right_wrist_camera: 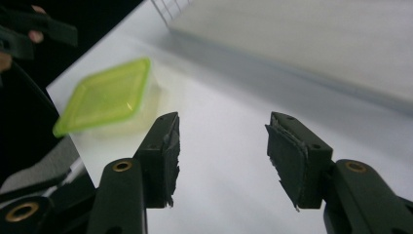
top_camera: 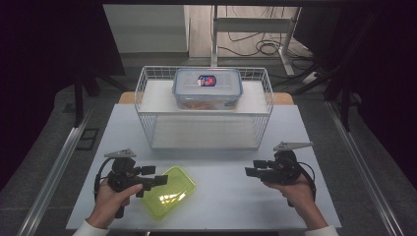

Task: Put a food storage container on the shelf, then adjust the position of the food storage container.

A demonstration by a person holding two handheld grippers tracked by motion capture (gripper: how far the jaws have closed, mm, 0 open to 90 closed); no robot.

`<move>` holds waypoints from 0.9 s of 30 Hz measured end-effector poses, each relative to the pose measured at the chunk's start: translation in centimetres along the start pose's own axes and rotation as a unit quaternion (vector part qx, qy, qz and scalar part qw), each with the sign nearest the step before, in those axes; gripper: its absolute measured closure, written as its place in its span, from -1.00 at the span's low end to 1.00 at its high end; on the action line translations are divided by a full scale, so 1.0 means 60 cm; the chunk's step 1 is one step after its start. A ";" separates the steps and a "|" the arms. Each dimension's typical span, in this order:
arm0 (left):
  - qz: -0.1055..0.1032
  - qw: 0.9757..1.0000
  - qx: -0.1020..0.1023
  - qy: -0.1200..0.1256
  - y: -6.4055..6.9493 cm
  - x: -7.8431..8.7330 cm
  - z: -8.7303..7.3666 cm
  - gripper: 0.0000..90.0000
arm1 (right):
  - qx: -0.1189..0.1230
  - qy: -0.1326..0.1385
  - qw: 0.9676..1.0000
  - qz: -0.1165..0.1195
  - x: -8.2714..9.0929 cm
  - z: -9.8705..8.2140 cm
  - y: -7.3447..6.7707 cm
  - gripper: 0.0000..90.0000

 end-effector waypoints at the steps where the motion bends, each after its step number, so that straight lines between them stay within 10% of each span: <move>1: 0.005 1.000 -0.002 -0.003 -0.003 -0.001 -0.005 -0.49 | -0.001 -0.005 1.000 0.000 -0.001 -0.005 -0.001 -0.01; 15: 0.045 0.999 -0.018 -0.012 -0.023 0.009 -0.032 -0.47 | 0.005 -0.027 1.000 -0.002 -0.013 -0.028 -0.011 -0.06; 27: 0.039 0.999 -0.036 -0.013 0.000 0.022 -0.045 -0.46 | -0.001 -0.027 1.000 -0.002 -0.009 -0.038 -0.012 -0.10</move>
Point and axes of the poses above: each handheld gripper's, and its own axes: x roughly backward along the jaws, z roughly out of its top, y roughly to its right, the point moved 8 cm from there along -x, roughly forward along the jaws, and after that the axes turned 13 degrees about x, right-handed, at the moved point
